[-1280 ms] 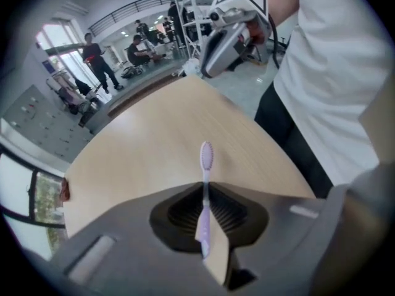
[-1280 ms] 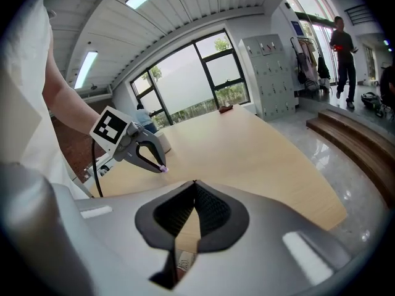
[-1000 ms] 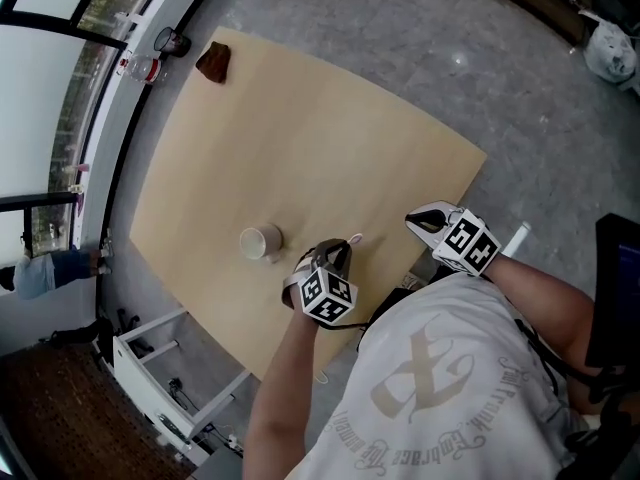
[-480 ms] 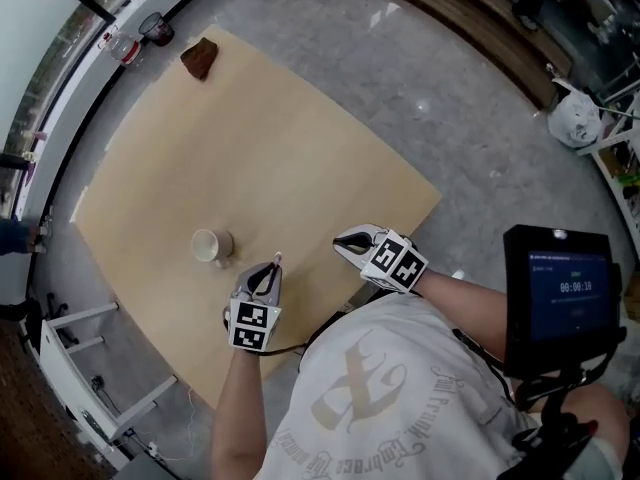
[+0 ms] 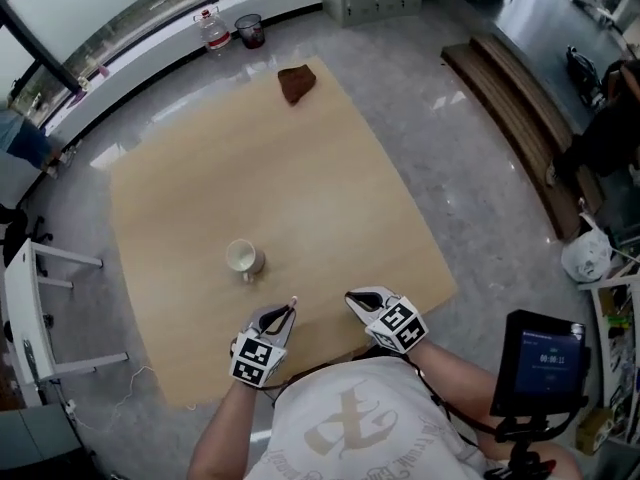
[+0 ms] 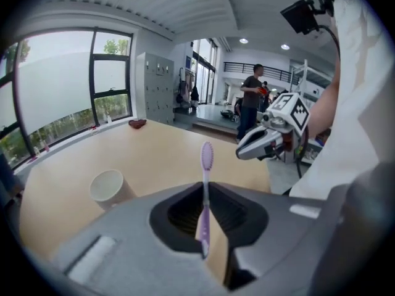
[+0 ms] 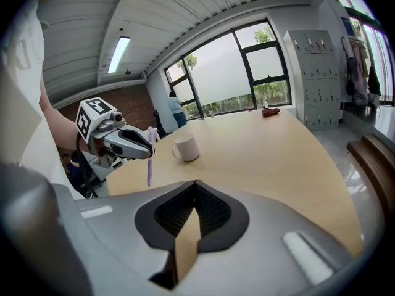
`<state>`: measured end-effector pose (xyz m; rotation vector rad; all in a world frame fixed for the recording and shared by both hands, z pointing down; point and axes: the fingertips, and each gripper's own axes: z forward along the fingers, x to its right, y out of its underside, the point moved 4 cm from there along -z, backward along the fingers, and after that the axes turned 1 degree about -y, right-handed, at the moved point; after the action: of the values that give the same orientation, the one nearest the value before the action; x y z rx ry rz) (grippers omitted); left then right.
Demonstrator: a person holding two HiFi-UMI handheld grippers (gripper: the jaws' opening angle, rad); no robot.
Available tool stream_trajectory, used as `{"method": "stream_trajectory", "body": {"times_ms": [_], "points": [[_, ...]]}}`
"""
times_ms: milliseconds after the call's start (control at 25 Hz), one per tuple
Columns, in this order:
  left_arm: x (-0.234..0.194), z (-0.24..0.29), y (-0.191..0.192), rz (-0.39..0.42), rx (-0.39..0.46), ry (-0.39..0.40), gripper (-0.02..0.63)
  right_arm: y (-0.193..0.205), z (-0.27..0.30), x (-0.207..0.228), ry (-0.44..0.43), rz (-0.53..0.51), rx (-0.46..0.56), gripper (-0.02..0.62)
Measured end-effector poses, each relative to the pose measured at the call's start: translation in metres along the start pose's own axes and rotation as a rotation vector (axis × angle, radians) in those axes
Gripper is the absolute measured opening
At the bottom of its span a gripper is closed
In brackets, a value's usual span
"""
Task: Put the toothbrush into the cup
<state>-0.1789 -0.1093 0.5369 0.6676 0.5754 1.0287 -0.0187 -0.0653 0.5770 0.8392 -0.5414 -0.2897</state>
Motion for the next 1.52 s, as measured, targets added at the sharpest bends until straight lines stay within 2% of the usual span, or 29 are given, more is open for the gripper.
{"method": "stream_trajectory", "body": {"times_ms": [200,360,600,800,960,1160,1320,1520], "points": [[-0.008,-0.03,0.002,-0.123,0.111,-0.057,0.034,-0.016,0.011,-0.016,-0.044,-0.043,-0.024,0.012],[-0.012,-0.033,0.0,-0.212,0.195,-0.094,0.034,-0.024,0.01,-0.013,-0.046,-0.074,-0.028,0.012],[-0.026,-0.045,0.0,-0.291,0.29,-0.177,0.034,-0.033,0.019,-0.015,-0.085,-0.098,-0.008,0.012],[-0.019,-0.015,-0.017,-0.275,0.366,-0.194,0.034,-0.036,-0.021,0.011,-0.045,-0.11,-0.004,0.012],[-0.043,-0.035,-0.009,-0.329,0.385,-0.195,0.034,-0.036,0.014,-0.008,-0.086,-0.116,0.001,0.012],[-0.087,-0.061,-0.018,-0.36,0.462,-0.218,0.034,-0.041,0.038,-0.023,-0.099,-0.132,-0.009,0.012],[-0.112,-0.072,-0.044,-0.329,0.488,-0.231,0.034,-0.045,0.039,-0.027,-0.098,-0.121,-0.012,0.012],[-0.149,-0.076,-0.062,-0.279,0.477,-0.252,0.034,-0.042,0.047,-0.04,-0.096,-0.101,-0.02,0.012]]}}
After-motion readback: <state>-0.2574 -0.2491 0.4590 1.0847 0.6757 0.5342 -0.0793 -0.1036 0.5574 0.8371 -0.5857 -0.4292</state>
